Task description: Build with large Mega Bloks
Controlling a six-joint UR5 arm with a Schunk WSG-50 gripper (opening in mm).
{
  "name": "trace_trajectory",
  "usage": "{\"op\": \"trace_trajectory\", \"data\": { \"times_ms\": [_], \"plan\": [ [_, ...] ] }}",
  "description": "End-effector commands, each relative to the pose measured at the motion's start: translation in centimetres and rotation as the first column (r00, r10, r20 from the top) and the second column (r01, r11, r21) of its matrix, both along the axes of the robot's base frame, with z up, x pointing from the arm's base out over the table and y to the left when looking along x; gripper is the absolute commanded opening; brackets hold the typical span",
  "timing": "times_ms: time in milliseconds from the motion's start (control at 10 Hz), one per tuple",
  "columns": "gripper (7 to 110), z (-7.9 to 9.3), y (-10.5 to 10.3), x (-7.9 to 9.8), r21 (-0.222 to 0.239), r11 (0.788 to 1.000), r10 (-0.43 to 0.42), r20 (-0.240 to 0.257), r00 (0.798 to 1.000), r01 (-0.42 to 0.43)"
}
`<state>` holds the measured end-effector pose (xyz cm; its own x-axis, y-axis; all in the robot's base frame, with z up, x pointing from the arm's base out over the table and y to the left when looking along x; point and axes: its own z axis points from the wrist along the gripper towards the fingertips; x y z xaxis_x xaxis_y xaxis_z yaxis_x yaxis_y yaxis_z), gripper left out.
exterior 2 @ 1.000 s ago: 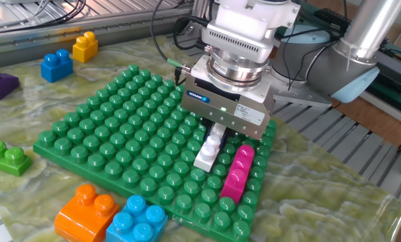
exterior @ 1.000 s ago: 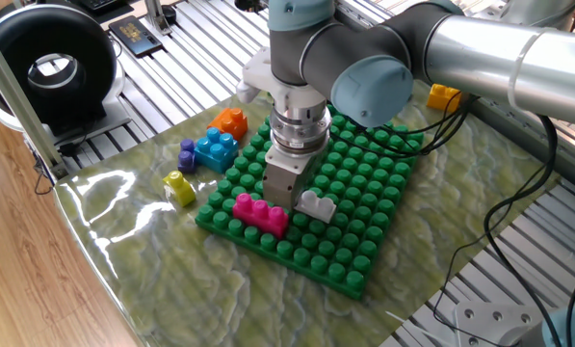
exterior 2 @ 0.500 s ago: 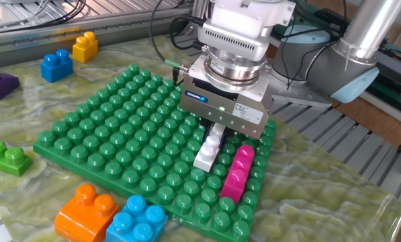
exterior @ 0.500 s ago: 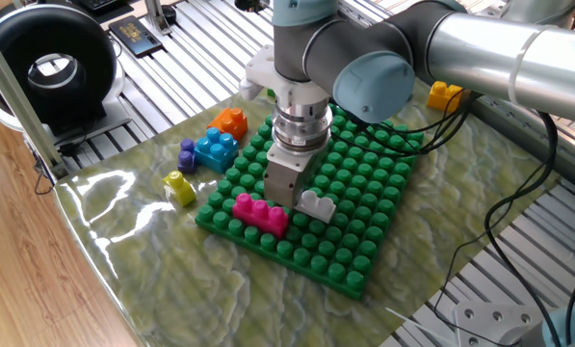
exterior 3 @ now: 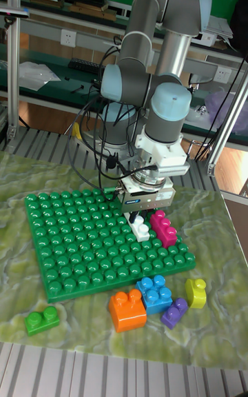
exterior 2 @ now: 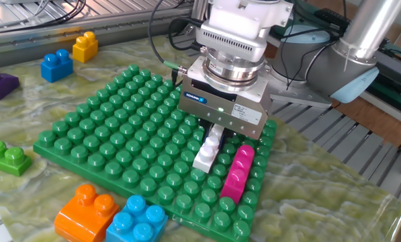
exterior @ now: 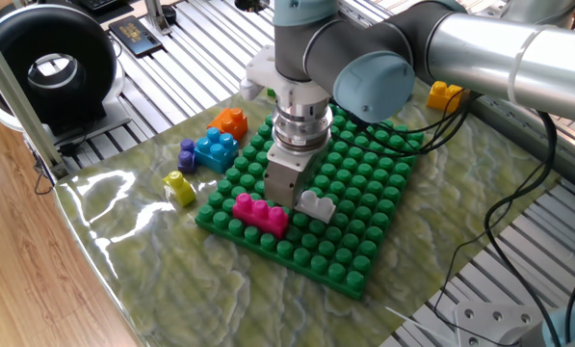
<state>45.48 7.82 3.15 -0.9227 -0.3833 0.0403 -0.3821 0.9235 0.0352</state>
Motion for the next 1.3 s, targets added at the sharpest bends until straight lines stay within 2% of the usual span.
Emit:
{"op": "trace_trajectory", "data": {
  "times_ms": [0, 400, 500, 900, 1000, 1200],
  "plan": [
    [7, -0.03, 0.29, 0.03, 0.015, 1.000, -0.002, -0.004, 1.000, 0.003],
    [7, 0.09, 0.56, -0.82, 0.027, 1.000, 0.009, -0.037, 0.999, -0.008],
    [22, 0.11, 0.55, -0.81, 0.027, 0.999, 0.017, -0.037, 0.999, -0.016],
    [22, 0.38, 0.22, -0.75, 0.018, 0.999, 0.052, -0.041, 0.998, -0.051],
    [44, 0.53, 0.03, -0.72, 0.012, 0.998, 0.061, -0.042, 0.997, -0.060],
    [44, 0.66, 0.05, -0.66, 0.009, 0.998, 0.068, -0.045, 0.997, -0.068]
  ]
}}
